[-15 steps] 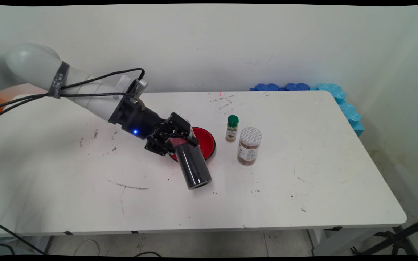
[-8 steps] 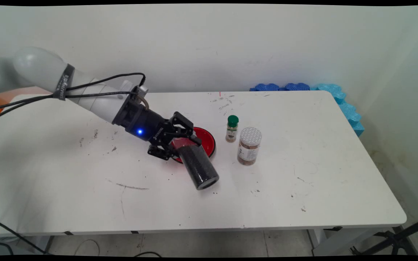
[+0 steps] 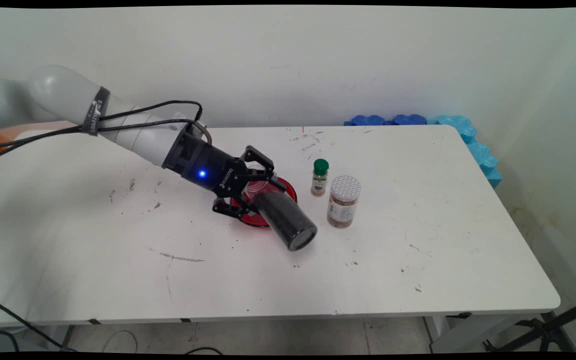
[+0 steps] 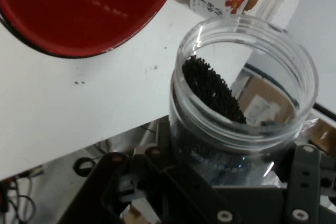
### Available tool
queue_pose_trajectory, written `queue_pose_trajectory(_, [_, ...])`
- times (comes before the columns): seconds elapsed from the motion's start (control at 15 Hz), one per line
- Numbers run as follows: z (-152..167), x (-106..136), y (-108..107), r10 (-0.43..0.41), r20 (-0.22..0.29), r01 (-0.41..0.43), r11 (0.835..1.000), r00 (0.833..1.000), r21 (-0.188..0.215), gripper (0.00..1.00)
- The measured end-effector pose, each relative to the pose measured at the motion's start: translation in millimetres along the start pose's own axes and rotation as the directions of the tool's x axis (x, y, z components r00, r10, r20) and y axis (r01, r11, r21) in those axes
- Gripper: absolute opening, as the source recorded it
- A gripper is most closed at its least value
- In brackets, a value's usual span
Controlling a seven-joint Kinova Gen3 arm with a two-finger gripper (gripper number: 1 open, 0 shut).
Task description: Pour the black seasoning powder in the red bowl
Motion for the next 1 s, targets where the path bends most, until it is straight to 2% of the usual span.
queue_pose_trajectory(0.47, [4,6,4,-0.15,0.013,0.151,0.987,0.989,-0.051,0.0])
queue_pose_trajectory(1.0, [8,12,7,-0.293,0.036,0.296,0.949,0.955,-0.107,0.0])
